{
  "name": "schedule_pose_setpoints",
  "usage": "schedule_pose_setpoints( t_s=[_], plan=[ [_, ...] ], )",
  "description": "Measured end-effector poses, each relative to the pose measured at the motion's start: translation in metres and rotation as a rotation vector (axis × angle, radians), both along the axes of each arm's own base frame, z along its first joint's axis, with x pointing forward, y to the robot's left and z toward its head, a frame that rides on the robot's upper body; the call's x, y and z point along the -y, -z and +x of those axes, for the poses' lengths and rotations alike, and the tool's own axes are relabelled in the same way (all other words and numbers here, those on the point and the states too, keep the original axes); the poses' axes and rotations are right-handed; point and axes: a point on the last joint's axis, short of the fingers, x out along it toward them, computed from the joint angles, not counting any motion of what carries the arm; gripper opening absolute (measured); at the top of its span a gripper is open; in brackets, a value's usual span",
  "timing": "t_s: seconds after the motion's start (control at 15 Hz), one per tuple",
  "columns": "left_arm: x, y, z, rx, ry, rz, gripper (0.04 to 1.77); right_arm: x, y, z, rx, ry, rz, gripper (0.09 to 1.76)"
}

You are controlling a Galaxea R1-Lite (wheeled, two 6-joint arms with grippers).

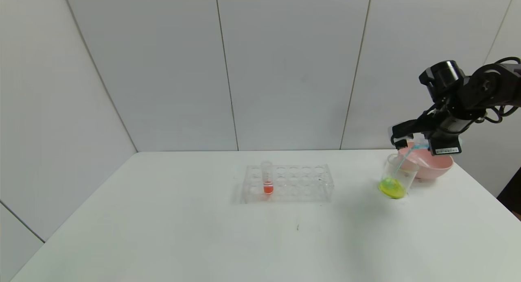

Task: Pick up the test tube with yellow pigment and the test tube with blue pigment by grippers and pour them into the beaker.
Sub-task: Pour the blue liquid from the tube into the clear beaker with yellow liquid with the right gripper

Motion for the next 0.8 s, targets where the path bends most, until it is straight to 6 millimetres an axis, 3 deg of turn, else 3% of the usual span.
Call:
schedule_pose_setpoints(
  t_s=[0.8],
  plan=[
    [0.000,0.000,0.000,0.000,0.000,0.000,1.76,-0.028,-0.009,-0.006,-0.060,-0.092,-0.319,0.50]
  ],
)
